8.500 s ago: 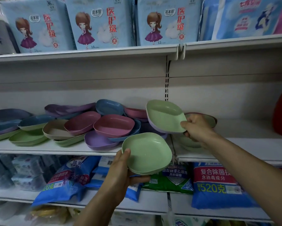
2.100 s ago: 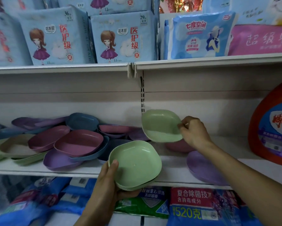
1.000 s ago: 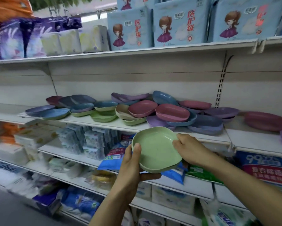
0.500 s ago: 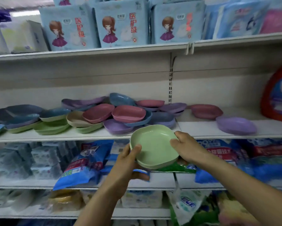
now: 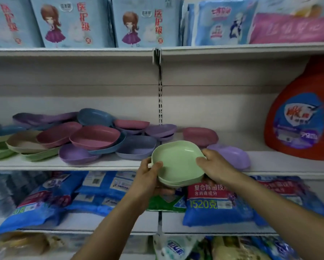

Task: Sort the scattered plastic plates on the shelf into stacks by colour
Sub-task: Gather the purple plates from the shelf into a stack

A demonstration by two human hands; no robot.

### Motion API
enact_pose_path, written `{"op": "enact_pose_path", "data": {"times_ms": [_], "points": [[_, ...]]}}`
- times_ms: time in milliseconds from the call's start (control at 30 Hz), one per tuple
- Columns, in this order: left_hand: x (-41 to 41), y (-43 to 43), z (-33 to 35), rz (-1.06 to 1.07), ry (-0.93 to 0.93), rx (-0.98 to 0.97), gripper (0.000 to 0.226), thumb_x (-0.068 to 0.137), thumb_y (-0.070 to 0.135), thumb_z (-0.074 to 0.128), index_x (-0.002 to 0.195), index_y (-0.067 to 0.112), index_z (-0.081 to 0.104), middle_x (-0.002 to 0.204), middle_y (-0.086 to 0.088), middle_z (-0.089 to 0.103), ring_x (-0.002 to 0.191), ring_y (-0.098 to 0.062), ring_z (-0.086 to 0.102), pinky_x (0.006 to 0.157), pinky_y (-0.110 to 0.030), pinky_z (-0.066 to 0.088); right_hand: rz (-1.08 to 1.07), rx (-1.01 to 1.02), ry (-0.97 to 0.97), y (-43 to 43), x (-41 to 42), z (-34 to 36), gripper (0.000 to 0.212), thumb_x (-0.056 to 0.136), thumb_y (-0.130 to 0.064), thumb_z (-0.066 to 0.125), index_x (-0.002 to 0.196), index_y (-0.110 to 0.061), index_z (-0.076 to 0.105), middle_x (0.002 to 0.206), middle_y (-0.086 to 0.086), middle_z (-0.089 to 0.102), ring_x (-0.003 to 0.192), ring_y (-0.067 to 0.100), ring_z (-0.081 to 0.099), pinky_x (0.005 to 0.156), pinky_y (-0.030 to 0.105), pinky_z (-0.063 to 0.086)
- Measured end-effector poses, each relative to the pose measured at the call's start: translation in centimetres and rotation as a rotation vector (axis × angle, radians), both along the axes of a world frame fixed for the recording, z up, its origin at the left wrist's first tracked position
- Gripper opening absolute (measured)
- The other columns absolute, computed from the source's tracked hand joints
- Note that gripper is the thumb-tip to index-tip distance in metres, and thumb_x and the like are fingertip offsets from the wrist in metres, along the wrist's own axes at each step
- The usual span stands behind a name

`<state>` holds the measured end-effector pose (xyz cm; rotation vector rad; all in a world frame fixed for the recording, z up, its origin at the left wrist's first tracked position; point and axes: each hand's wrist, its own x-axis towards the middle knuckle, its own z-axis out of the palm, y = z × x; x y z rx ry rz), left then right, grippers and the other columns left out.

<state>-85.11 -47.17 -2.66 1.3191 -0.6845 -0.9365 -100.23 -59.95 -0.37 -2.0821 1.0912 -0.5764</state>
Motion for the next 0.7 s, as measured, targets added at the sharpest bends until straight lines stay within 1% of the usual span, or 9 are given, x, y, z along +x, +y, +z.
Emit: {"op": "enact_pose_path", "data": {"times_ms": [133, 200, 267, 333, 400, 500, 567, 633, 700], "points": [[0.2, -1.6, 0.1, 0.032, -0.002, 0.029, 0.032, 0.1, 0.023, 0.049, 0.132, 0.02, 0.045, 0.119, -0.015, 0.057, 0.087, -0.036, 0.069, 0.054, -0.036, 0.059, 0.047, 0.038, -0.05, -1.1, -0.1, 0.1, 0.03, 0.1, -0.035, 0.036, 0.098, -0.013, 0.056, 0.061, 0.008, 0.063, 0.034, 0.014, 0.045, 0.041, 0.022, 0.037], [0.6, -2.2, 0.2, 0.03, -0.014, 0.045, 0.033, 0.1, 0.023, 0.049, 0.132, 0.02, 0.044, 0.12, -0.015, 0.056, 0.086, -0.036, 0.07, 0.054, -0.036, 0.059, 0.032, -0.018, -0.028, -1.6, -0.2, 0.4, 0.038, 0.1, -0.042, 0.036, 0.089, -0.013, 0.057, 0.06, 0.007, 0.064, 0.036, 0.013, 0.048, 0.048, 0.025, 0.041], [0.9, -2.7, 0.2, 0.021, -0.039, 0.065, 0.032, 0.1, 0.023, 0.049, 0.132, 0.019, 0.043, 0.121, -0.016, 0.055, 0.088, -0.038, 0.069, 0.055, -0.037, 0.06, -0.002, -0.095, -0.035, -2.7, -0.6, 0.6, 0.038, 0.099, -0.041, 0.038, 0.081, -0.012, 0.055, 0.06, 0.007, 0.062, 0.04, 0.014, 0.051, 0.053, 0.028, 0.045], [1.3, -3.2, 0.1, 0.021, -0.064, 0.082, 0.032, 0.1, 0.024, 0.049, 0.131, 0.018, 0.042, 0.123, -0.017, 0.054, 0.091, -0.039, 0.068, 0.057, -0.039, 0.061, -0.051, -0.204, -0.025, -4.1, -1.4, 0.6, 0.029, 0.096, -0.035, 0.042, 0.078, -0.018, 0.057, 0.072, 0.003, 0.065, 0.057, 0.017, 0.058, 0.063, 0.034, 0.05], [1.7, -3.7, 0.0, 0.031, -0.081, 0.1, 0.033, 0.1, 0.024, 0.05, 0.131, 0.017, 0.043, 0.124, -0.017, 0.053, 0.088, -0.038, 0.069, 0.058, -0.04, 0.061, -0.099, -0.345, 0.079, -5.7, -2.6, 0.7, 0.021, 0.095, -0.031, 0.045, 0.082, -0.026, 0.06, 0.089, -0.004, 0.066, 0.081, 0.019, 0.061, 0.074, 0.037, 0.051], [2.0, -4.4, 0.0, 0.031, -0.081, 0.108, 0.033, 0.099, 0.026, 0.051, 0.13, 0.015, 0.043, 0.124, -0.016, 0.054, 0.084, -0.036, 0.07, 0.056, -0.037, 0.059, -0.046, -0.42, 0.166, -7.0, -4.5, 0.9, 0.019, 0.094, -0.033, 0.048, 0.077, -0.035, 0.056, 0.087, -0.014, 0.062, 0.083, 0.015, 0.058, 0.07, 0.031, 0.045], [2.0, -4.9, 0.2, 0.025, -0.085, 0.11, 0.034, 0.099, 0.027, 0.051, 0.129, 0.013, 0.044, 0.124, -0.018, 0.054, 0.083, -0.035, 0.069, 0.052, -0.033, 0.058, 0.059, -0.364, 0.183, -7.3, -5.7, 0.9, 0.017, 0.088, -0.045, 0.056, 0.077, -0.032, 0.06, 0.084, -0.016, 0.06, 0.081, 0.012, 0.058, 0.071, 0.034, 0.048], [1.9, -5.3, 0.6, 0.018, -0.107, 0.12, 0.036, 0.1, 0.03, 0.05, 0.13, 0.012, 0.045, 0.122, -0.019, 0.057, 0.083, -0.034, 0.069, 0.051, -0.032, 0.057, 0.146, -0.353, 0.309, -7.3, -6.7, 0.7, 0.026, 0.077, -0.056, 0.066, 0.084, -0.031, 0.061, 0.09, -0.018, 0.059, 0.083, 0.004, 0.056, 0.073, 0.029, 0.048], [1.9, -5.8, 0.9, 0.002, -0.148, 0.139, 0.037, 0.1, 0.032, 0.049, 0.131, 0.012, 0.047, 0.119, -0.019, 0.06, 0.085, -0.033, 0.07, 0.053, -0.032, 0.058, 0.18, -0.471, 0.511, -7.3, -7.1, 0.3, 0.025, 0.077, -0.051, 0.07, 0.086, -0.034, 0.055, 0.089, -0.02, 0.052, 0.084, 0.004, 0.052, 0.066, 0.022, 0.04]]}}
